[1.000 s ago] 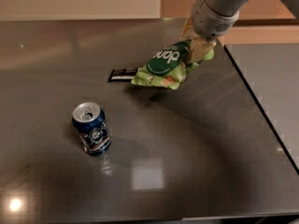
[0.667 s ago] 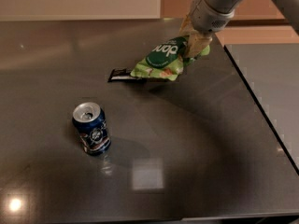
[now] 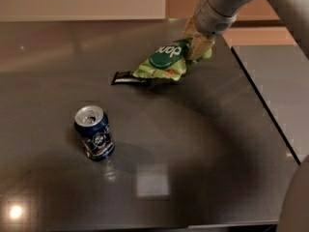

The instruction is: Move green rice chip bag near rxbar chocolate

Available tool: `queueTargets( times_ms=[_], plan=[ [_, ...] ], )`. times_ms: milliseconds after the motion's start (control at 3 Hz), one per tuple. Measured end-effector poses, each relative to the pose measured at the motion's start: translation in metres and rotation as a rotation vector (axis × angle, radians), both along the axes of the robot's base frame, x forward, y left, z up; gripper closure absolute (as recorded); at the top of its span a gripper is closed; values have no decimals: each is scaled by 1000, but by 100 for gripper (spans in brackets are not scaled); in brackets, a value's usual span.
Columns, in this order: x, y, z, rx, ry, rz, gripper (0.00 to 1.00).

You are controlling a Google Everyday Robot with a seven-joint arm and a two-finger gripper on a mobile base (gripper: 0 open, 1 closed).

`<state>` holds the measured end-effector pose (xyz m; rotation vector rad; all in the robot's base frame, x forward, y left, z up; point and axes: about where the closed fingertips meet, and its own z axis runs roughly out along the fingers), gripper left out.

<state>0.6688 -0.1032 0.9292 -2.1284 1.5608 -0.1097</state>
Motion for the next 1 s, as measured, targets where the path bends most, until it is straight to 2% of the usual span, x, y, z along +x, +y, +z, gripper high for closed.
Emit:
queueTargets(
  times_ms=[333,667,1000],
  plan=[
    [1,2,-2,0,2,2,17],
    [1,3,-4,0,5,4,0],
    [1,3,-4,0,5,5,0]
  ],
)
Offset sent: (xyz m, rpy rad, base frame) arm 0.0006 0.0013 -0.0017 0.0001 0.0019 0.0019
